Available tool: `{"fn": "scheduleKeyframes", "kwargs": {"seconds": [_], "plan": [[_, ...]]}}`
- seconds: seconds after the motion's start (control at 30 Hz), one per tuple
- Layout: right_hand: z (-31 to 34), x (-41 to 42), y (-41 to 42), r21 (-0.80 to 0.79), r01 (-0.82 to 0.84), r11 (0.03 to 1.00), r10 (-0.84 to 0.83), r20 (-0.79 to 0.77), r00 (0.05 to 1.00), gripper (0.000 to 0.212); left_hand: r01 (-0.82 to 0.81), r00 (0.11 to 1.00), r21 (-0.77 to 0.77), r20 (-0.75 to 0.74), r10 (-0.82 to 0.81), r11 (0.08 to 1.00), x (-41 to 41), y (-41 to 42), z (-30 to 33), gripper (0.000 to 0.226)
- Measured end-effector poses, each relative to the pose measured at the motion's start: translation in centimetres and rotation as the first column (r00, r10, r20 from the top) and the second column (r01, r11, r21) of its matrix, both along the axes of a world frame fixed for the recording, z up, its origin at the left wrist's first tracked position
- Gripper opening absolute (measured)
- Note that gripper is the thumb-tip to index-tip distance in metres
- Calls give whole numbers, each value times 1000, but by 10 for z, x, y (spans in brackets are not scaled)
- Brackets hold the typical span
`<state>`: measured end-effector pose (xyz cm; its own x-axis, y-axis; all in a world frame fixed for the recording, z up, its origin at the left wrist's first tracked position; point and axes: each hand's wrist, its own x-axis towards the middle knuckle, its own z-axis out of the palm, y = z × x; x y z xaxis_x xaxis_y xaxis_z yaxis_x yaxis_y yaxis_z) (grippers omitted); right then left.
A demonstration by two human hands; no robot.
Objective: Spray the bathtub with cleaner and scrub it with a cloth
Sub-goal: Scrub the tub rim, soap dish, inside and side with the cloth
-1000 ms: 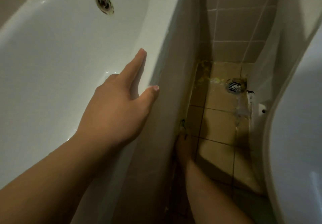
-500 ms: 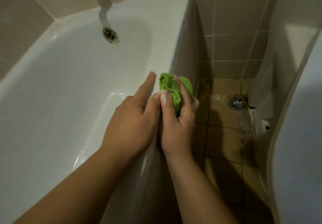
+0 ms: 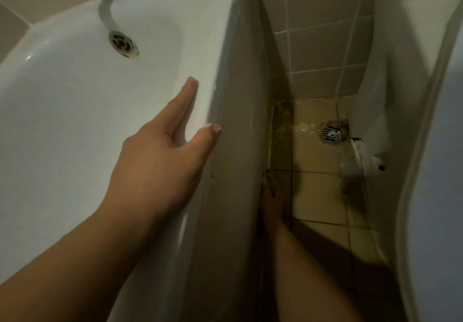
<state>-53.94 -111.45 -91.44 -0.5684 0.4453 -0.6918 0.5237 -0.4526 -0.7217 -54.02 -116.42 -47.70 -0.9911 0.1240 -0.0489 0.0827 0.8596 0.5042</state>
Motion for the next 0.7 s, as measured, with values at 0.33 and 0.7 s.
{"fn": "scheduleKeyframes", "kwargs": {"seconds": [0.33,0.7], "plan": [[272,-74,56,254,144,956,36,-593,805,51,-4,1000,11,9,4,1000,-21,16,4,66],[147,-99,65,5,188,982,-169,-416,894,31,10,998,-59,59,-7,998,-46,29,5,73]]}}
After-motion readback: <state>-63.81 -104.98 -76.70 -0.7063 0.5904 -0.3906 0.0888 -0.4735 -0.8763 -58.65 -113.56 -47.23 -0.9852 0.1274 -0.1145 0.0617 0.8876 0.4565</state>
